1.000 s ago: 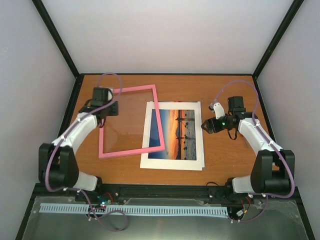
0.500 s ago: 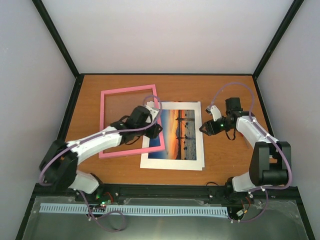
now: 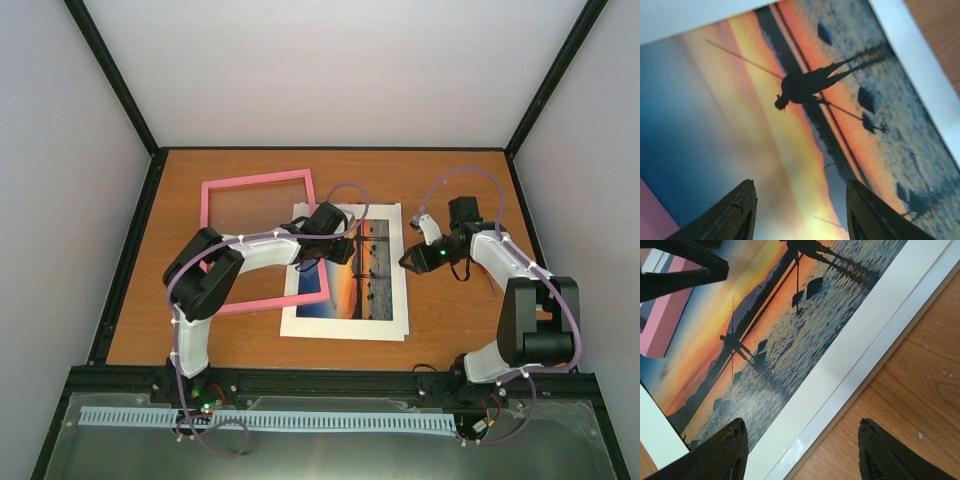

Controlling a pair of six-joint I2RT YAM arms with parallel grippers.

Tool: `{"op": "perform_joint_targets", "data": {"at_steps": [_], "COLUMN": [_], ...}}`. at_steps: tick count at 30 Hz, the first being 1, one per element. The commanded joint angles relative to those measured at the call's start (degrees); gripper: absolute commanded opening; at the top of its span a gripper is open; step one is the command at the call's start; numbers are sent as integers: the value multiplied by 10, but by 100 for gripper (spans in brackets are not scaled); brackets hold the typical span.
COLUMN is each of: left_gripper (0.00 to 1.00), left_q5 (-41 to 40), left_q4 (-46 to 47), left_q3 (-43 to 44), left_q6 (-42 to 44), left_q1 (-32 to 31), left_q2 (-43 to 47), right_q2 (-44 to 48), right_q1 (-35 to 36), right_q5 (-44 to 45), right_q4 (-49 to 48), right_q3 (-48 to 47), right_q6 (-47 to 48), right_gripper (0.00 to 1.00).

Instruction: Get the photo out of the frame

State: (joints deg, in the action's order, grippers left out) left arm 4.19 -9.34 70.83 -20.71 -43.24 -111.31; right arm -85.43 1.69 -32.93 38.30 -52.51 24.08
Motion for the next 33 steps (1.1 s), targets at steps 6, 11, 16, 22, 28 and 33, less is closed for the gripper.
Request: {"op": "perform_joint_targets", "data": {"at_steps": [6,11,16,22,28,33], "left_gripper": [50,50,51,51,51,50], "left_q5": [-27,-49,-62,-81,-38,-10], "left_q4": [-44,-40,-36,-40,-23,21], "left_q3": [-38,-136,-194,-211,-217,-248], "left_q6": [-37,-62,-59,-55,-41,-8], "left_q1": [12,43,81,102,99,48], "left_q2": [-1,82,137,156,184,275], "right_q2": [13,11,5,4,6,2], "right_q1": [3,3,3,3,3,3], "right_q5": [6,6,7,6,5,7], "right_q4": [8,8,9,12,12,11], "right_q3": [0,0,-2,-1,0,-1], "right_q6": [9,10,13,13,14,14], "right_gripper": [58,58,58,58,58,58]}}
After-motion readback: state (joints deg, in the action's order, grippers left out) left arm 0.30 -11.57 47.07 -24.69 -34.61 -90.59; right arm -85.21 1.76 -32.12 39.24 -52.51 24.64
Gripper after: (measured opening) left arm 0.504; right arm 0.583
